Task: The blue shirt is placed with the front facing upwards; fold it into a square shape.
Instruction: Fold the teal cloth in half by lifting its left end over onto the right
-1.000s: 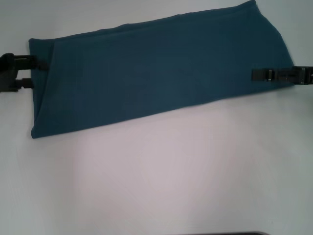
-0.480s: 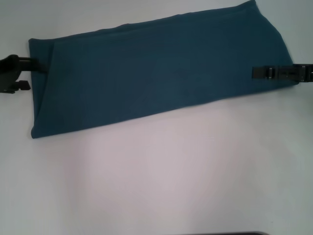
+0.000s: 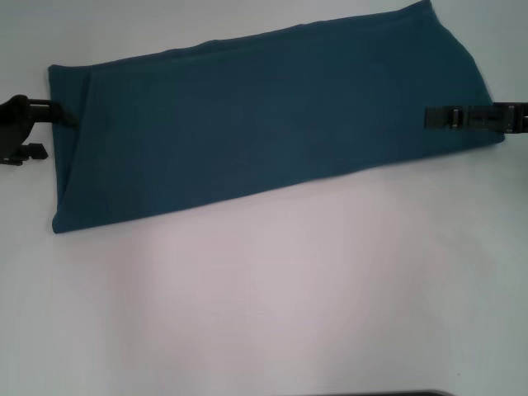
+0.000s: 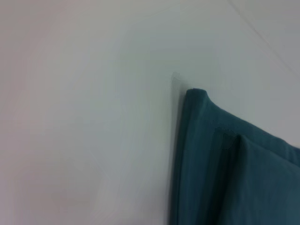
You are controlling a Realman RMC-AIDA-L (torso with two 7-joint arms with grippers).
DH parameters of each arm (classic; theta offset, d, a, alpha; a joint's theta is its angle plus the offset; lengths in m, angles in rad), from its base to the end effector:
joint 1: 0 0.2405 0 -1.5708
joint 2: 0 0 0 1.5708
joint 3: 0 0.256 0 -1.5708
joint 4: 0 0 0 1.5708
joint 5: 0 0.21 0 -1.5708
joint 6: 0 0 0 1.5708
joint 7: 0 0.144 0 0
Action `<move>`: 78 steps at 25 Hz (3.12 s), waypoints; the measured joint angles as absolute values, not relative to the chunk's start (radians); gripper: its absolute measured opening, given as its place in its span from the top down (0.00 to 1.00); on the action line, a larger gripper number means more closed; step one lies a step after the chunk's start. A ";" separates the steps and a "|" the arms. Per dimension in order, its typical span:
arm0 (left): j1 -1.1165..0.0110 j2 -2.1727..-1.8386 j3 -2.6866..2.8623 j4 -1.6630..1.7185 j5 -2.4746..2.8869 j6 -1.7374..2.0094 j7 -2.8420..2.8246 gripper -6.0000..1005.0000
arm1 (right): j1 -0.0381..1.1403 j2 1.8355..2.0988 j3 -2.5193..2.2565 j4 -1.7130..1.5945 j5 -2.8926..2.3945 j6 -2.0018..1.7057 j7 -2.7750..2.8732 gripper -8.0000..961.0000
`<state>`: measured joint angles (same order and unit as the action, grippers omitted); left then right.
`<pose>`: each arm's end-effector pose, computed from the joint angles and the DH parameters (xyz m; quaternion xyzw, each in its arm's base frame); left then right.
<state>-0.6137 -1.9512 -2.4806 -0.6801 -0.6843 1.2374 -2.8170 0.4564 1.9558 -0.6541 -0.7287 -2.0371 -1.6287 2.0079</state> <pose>-0.3322 0.3769 0.0560 -0.5991 -0.7598 -0.1164 0.2242 0.3026 0.3205 0.0626 -0.8358 0.4881 0.2291 0.1036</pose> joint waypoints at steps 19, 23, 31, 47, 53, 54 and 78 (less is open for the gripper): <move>-0.628 -1.965 -2.431 -0.679 -0.667 1.240 -2.823 0.23 | 0.452 1.957 -0.657 -0.729 -2.039 -1.621 2.008 0.08; -0.635 -1.970 -2.426 -0.679 -0.667 1.254 -2.824 0.23 | 0.451 1.957 -0.656 -0.729 -2.039 -1.621 2.008 0.08; -0.680 -1.983 -2.397 -0.680 -0.668 1.317 -2.814 0.23 | 0.455 1.957 -0.652 -0.729 -2.039 -1.629 2.004 0.08; -0.658 -1.974 -2.392 -0.718 -0.650 1.302 -2.851 0.23 | 0.455 1.962 -0.649 -0.727 -2.037 -1.629 1.996 0.08; -0.648 -1.975 -2.393 -0.742 -0.596 1.299 -2.876 0.23 | 0.456 1.962 -0.649 -0.727 -2.037 -1.629 1.998 0.08; -0.648 -1.976 -2.393 -0.742 -0.595 1.299 -2.876 0.23 | 0.456 1.962 -0.649 -0.727 -2.037 -1.629 1.997 0.08; -0.739 -1.982 -2.358 -0.751 -0.564 1.389 -2.875 0.24 | 0.456 1.959 -0.649 -0.727 -2.031 -1.630 1.994 0.09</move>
<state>-0.7386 -1.9822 -2.3584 -0.7512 -0.5643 1.3894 -2.8747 0.4558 1.9589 -0.6488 -0.7271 -2.0309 -1.6304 1.9941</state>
